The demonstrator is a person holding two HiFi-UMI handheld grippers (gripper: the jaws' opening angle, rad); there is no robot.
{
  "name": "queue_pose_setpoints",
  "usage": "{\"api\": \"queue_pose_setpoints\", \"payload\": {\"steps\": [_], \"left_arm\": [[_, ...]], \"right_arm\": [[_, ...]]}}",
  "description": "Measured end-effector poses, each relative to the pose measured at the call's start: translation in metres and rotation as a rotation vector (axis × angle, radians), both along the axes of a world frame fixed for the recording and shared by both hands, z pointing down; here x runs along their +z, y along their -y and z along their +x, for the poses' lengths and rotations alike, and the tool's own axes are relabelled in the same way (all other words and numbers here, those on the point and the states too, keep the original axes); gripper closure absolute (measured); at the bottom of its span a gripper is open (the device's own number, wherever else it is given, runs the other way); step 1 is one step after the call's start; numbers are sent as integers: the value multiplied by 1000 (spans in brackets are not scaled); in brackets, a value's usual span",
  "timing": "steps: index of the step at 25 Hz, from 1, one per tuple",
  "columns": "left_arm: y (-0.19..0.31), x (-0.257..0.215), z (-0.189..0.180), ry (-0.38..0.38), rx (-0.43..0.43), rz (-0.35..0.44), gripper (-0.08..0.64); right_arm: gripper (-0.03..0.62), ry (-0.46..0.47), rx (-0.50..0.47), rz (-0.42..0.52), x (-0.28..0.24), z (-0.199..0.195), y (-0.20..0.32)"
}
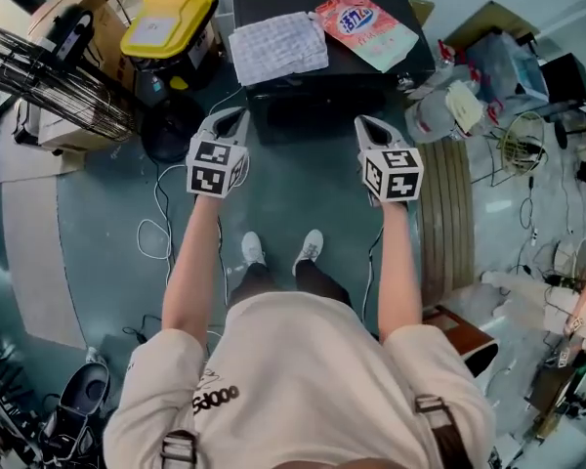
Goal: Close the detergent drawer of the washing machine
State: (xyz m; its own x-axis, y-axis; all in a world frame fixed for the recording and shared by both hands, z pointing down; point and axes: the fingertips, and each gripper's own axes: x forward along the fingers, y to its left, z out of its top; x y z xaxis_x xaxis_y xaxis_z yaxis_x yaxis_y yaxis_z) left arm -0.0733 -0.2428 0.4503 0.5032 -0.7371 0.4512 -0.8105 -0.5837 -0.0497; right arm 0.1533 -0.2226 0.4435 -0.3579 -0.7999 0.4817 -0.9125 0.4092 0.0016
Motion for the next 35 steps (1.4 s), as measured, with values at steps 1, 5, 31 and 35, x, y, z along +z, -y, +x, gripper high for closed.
{"api": "queue_pose_setpoints", "payload": {"steps": [1,5,31,35], "left_arm": [[-2,-14,-1,-2,-6,23,541],[-12,-64,-3,-19,5,109,541],[-80,-243,28,46,141,506,541],[-84,-247,29,50,145,519,541]], "right_arm": [[584,16,-2,20,-14,0,-3],[584,42,-23,126,-70,-2,-10],[584,-79,-194,527,-246,-43,-70],[586,-95,-205,521,-244,-45,-74]]}}
